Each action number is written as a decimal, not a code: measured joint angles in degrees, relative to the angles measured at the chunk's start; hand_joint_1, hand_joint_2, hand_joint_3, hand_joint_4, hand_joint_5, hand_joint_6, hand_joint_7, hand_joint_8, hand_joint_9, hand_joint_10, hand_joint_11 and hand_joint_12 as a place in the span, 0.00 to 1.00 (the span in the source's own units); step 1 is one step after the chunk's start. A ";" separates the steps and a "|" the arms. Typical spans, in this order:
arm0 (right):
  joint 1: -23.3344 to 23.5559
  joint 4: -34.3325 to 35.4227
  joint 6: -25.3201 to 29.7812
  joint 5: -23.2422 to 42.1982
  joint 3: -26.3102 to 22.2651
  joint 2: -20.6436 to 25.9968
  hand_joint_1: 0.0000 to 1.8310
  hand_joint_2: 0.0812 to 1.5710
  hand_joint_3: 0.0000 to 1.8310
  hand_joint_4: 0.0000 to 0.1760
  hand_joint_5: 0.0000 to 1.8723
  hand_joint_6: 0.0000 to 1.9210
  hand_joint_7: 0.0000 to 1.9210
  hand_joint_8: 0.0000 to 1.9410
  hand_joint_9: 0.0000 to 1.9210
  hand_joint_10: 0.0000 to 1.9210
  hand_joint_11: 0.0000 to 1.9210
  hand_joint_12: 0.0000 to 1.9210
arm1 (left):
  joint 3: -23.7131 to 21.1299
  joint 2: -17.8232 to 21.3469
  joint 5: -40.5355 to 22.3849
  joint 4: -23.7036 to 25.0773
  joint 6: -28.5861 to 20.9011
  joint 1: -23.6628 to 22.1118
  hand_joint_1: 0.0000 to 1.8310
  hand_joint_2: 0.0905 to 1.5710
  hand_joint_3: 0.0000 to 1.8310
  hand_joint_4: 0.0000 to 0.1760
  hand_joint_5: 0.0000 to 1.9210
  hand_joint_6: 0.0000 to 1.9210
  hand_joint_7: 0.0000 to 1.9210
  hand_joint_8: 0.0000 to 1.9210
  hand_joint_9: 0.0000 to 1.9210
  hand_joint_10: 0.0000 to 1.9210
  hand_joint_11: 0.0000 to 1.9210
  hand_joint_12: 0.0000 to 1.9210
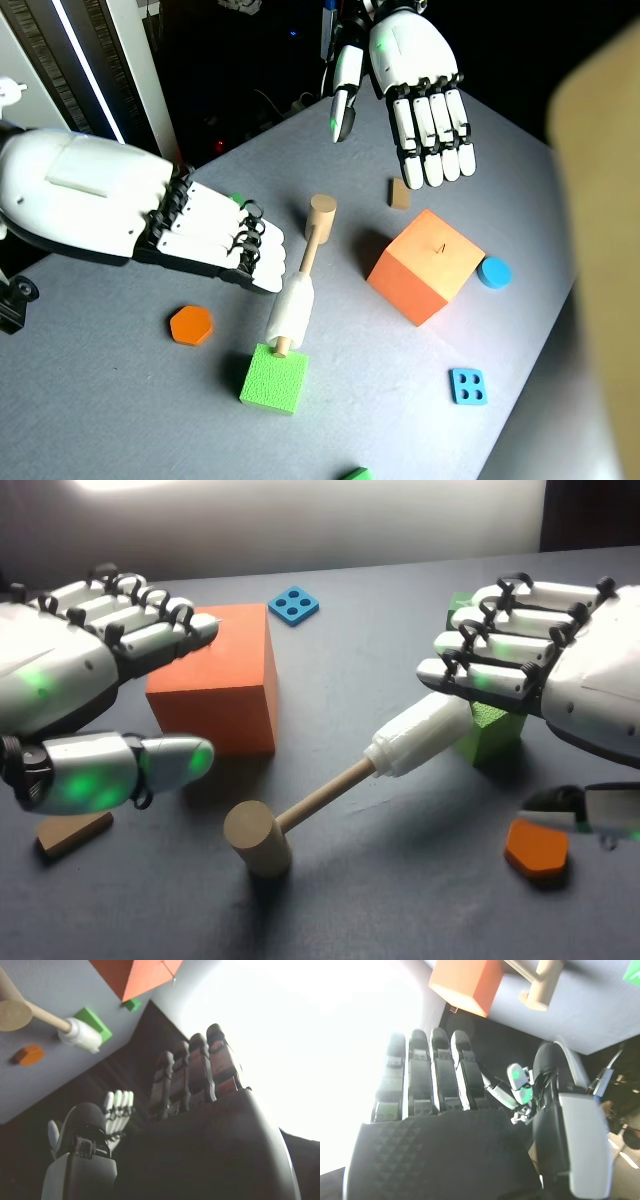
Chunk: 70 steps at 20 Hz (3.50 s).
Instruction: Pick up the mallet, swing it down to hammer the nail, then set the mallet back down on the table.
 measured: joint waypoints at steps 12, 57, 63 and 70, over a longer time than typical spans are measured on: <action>6.60 72.65 -55.63 16.37 7.72 -15.23 0.76 0.60 0.00 0.00 0.03 0.01 0.01 0.00 0.00 0.00 0.02 0.01 | 7.15 -6.14 -8.70 14.91 -14.56 5.84 0.00 0.81 0.00 0.00 0.06 0.00 0.04 0.00 0.03 0.00 0.01 0.03; -0.50 72.83 -54.45 12.48 32.09 -41.68 0.73 0.61 0.00 0.00 0.07 0.00 0.05 0.00 0.02 0.00 0.00 0.16 | 14.82 -13.94 -12.92 3.54 -9.57 13.88 0.00 0.82 0.00 0.00 0.06 0.00 0.03 0.00 0.02 0.00 0.01 0.01; -0.50 72.83 -54.47 12.09 32.06 -41.68 0.72 0.61 0.00 0.00 0.11 0.00 0.08 0.00 0.06 0.01 0.00 0.23 | 15.23 -14.32 -13.16 2.54 -9.60 14.19 0.00 0.81 0.00 0.00 0.07 0.00 0.05 0.01 0.04 0.01 0.02 0.02; 0.20 71.87 -54.42 11.21 32.06 -41.68 0.63 0.73 0.00 0.00 0.42 0.54 0.26 0.53 0.26 0.68 0.22 0.82 | 15.23 -14.32 -12.83 2.03 -9.66 14.27 0.00 0.80 0.00 0.00 0.05 0.00 0.03 0.00 0.03 0.00 0.01 0.01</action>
